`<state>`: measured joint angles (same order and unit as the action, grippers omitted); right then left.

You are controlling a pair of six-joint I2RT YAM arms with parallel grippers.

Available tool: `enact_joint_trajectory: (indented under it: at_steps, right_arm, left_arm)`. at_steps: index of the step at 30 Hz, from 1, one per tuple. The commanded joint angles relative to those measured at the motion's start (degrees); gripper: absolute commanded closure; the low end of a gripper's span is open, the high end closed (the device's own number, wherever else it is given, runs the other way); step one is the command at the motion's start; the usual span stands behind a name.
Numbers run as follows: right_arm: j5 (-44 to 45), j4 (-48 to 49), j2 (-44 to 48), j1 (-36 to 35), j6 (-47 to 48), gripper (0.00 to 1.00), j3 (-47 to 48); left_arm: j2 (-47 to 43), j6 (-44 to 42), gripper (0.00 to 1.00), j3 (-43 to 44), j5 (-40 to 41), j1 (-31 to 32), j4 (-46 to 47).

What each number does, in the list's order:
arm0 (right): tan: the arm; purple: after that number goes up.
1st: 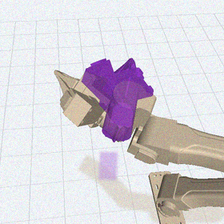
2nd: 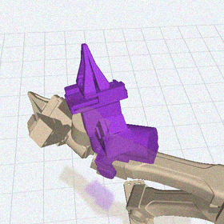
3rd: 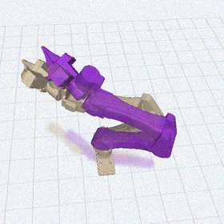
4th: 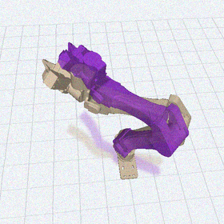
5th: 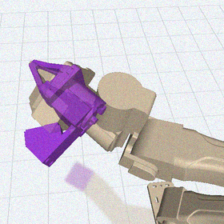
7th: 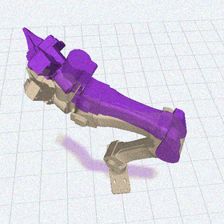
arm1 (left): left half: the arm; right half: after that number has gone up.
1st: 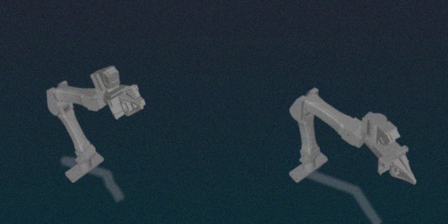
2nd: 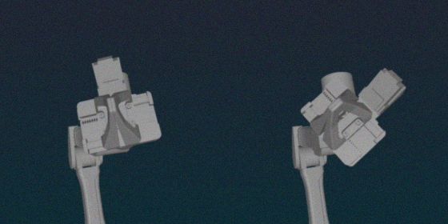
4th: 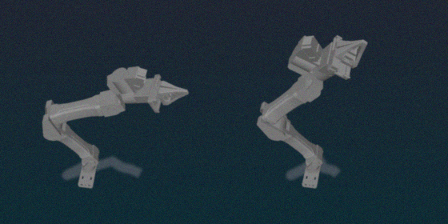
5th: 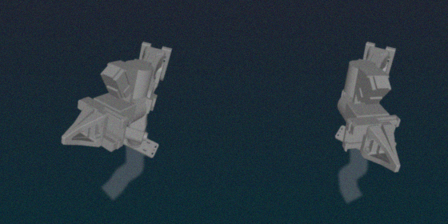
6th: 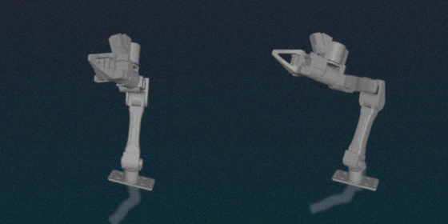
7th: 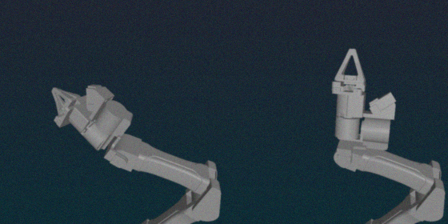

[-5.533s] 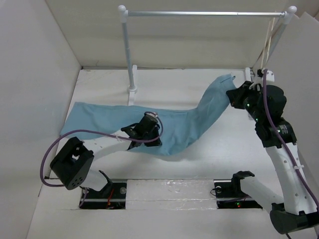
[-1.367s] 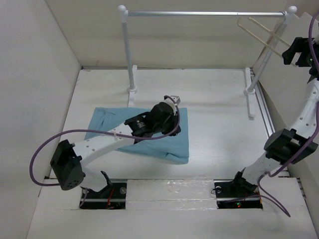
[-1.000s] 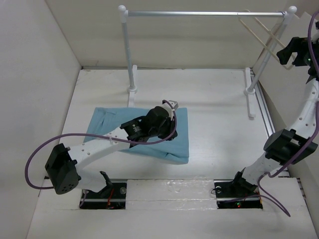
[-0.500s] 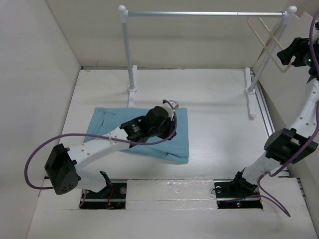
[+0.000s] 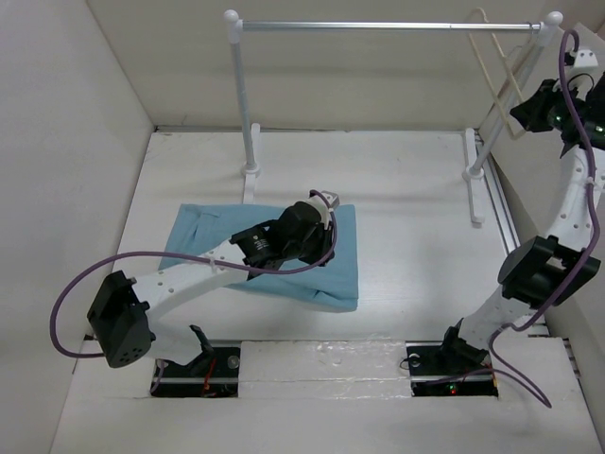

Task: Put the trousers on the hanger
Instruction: Pick up the hanger from the clothesline.

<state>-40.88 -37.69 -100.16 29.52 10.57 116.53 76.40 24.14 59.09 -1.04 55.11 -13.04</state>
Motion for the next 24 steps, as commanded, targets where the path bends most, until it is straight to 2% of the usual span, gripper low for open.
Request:
enact_joint_trajectory:
  at_steps: [1, 3, 8, 11, 12, 14, 16, 19, 24]
  right_arm:
    - [2.7, 5.1, 4.8, -2.8, 0.3, 0.96, -1.2]
    - [6.4, 7.3, 7.7, -4.0, -0.2, 1.00, -3.2]
    - [14.6, 11.4, 13.9, -8.5, -2.5, 1.00, -6.7]
    - [19.4, 13.1, 17.7, -9.8, -3.4, 1.00, -8.2]
    - [21.6, 13.8, 19.3, -10.5, -3.4, 1.00, -9.2]
    - [22.2, 14.1, 20.6, -10.5, -3.4, 1.00, -9.9]
    - [23.2, 13.0, 21.9, -11.1, -2.8, 1.00, -12.1]
    - [23.1, 11.9, 22.3, -11.8, -1.8, 1.00, -13.9]
    - [24.6, 15.4, 26.5, -13.9, -0.4, 1.00, -25.6]
  left_arm:
    - [0.2, 0.5, 0.89, 2.6, -0.3, -0.2, 0.9]
    - [0.2, 0.6, 0.90, 3.0, -0.3, -0.2, 0.6]
    - [0.1, 0.8, 0.87, 5.3, 0.0, -1.2, -0.9]
    - [0.5, 1.3, 0.72, 9.2, 0.1, -1.9, -2.9]
    - [0.6, 1.6, 0.61, 11.3, -0.1, -2.4, -3.3]
    - [1.0, 1.5, 0.54, 13.3, -0.4, -2.4, -4.4]
    - [2.8, 2.0, 0.45, 18.9, -1.2, -2.4, -6.5]
    - [3.7, 2.3, 0.41, 22.0, -2.4, -2.4, -6.9]
    - [6.5, 3.5, 0.38, 29.8, -4.5, -2.4, -8.1]
